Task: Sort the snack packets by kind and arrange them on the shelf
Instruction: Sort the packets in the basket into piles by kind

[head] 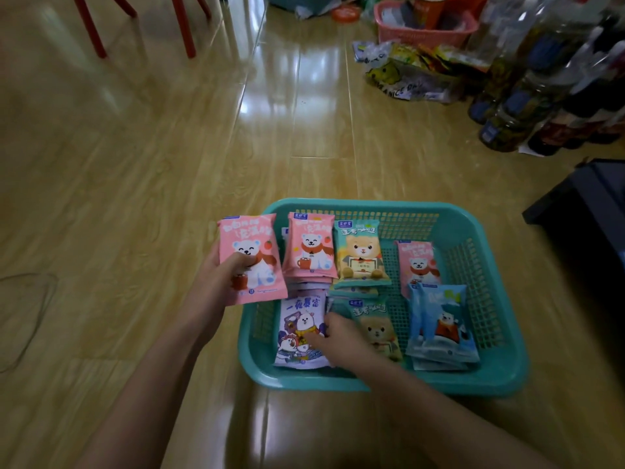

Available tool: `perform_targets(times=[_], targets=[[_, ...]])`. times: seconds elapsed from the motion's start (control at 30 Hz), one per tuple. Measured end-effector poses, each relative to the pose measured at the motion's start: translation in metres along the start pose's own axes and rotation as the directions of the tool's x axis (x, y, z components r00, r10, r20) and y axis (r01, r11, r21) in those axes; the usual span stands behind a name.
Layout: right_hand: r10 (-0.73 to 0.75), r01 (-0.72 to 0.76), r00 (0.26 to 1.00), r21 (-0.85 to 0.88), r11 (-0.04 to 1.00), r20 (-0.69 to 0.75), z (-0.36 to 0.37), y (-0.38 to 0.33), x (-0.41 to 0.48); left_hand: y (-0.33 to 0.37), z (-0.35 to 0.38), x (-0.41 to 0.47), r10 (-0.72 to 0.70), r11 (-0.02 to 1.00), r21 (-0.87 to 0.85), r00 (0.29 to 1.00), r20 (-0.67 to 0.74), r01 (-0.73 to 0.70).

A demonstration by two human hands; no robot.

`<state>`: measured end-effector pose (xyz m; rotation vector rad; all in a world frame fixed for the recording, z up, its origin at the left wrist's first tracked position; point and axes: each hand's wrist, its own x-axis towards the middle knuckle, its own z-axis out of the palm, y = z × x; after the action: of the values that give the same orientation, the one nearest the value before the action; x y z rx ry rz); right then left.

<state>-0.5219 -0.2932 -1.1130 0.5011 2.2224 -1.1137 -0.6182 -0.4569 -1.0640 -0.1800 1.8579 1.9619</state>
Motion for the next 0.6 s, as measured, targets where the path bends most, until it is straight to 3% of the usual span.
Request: perform_targets(times=[0.1,0.23,0.33,0.4,0.6], targets=[[-0.018,-0.008,0.998,-0.414,0.91,-0.059,0.002,0.0,0.005,-0.002,-0.001,-0.004,-0.001,1.0,0.02,1.0,0.002,0.001],[-0.044,0.002,0.997,-0.569,0.822,-0.06,-0.004,0.001,0.001,-0.001,0.006,-0.004,-0.012,0.999,0.05,1.0,0.019,0.011],[-0.083,0.047,0.996,-0.572,0.819,-0.036,-0.021,0.002,-0.012,0.001,0.021,0.0,-0.024,0.999,0.025,0.999,0.049,0.023],[-0.096,0.065,0.995,-0.477,0.877,-0.041,-0.039,0.008,-0.023,0.003,0.038,0.002,-0.037,0.999,0.025,0.996,0.078,0.036],[-0.111,0.004,0.961,-0.389,0.921,-0.252,-0.12,0.05,-0.051,0.009,0.109,0.009,0.022,0.988,0.143,0.968,0.249,-0.059]])
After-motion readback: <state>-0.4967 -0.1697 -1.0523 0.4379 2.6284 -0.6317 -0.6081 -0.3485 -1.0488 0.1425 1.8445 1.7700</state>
